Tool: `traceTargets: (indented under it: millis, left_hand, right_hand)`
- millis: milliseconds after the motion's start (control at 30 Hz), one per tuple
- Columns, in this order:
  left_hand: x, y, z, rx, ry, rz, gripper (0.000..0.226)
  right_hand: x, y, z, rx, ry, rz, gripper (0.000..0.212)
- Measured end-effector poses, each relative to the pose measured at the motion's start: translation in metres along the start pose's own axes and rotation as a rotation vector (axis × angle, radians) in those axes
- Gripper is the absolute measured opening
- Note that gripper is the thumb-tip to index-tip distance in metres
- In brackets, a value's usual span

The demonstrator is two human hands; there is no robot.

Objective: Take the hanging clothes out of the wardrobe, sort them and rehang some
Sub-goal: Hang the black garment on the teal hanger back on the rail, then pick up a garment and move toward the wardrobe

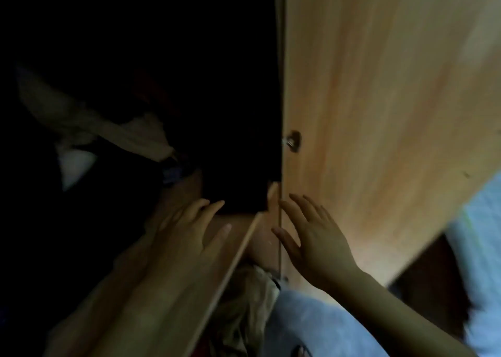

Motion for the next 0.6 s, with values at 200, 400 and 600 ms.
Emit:
traceTargets:
  millis: [200, 400, 600]
  left_hand:
    - [-0.083, 0.083, -0.083, 0.219, 0.231, 0.044, 0.063]
    - [-0.195, 0.118, -0.138, 0.445, 0.311, -0.154, 0.067]
    - [-0.363, 0.142, -0.19, 0.563, 0.389, -0.481, 0.063]
  right_hand:
    - [-0.07, 0.128, 0.03, 0.112, 0.056, -0.32, 0.055]
    - [-0.142, 0.217, 0.088, 0.065, 0.094, -0.563, 0.056]
    - [-0.236, 0.31, 0.182, -0.032, 0.232, -0.808, 0.055]
Point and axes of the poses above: each hand's wrist, its own y-axis away from the middle knuckle, its own z-axis out of the back of the hand, x = y × z, the point moved 8 cm from there along -y, towards the middle knuckle, and after that the axes turned 15 degrees about -x, right-handed, at the moved point
